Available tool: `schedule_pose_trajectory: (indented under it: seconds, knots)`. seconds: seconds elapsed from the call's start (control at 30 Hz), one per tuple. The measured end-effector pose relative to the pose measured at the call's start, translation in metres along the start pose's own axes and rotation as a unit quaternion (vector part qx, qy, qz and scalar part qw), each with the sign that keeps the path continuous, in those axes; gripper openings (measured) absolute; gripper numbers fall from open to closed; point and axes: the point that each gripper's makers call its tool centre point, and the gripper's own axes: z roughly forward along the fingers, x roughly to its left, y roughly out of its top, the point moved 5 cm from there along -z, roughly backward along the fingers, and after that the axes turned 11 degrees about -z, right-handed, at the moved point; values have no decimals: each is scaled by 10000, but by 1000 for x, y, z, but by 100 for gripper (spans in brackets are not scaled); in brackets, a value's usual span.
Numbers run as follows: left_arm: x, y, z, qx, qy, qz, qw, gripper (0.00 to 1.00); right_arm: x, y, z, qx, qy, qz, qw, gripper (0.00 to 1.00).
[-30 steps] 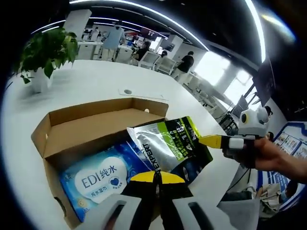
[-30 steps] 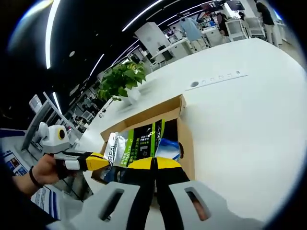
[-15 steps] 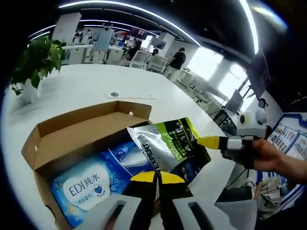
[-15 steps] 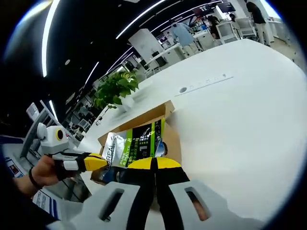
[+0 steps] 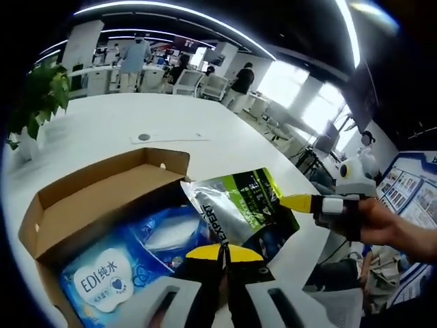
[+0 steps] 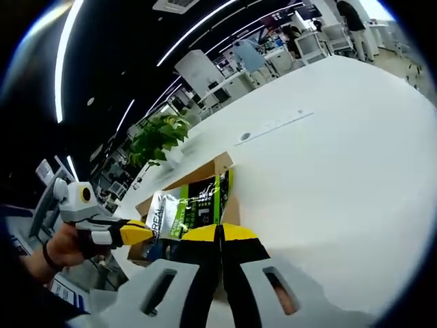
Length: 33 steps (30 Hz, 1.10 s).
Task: Operate the shoe box by opening the lid, removing the specified soft item, and placing it in the target area until the item is outside and the box remains undamaged.
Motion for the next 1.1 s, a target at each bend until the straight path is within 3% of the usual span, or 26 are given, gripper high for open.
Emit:
schedule_pose_trajectory:
  seconds: [0.6, 1.1]
  knots:
    - [-51, -3, 55, 484, -382, 463, 9970, 1, -54, -10, -53, -226, -530, 389, 9976, 0]
    - [-75, -3, 86, 701, -487, 674, 9941, 1, -88, -6, -70, -341, -721, 575, 9952, 0]
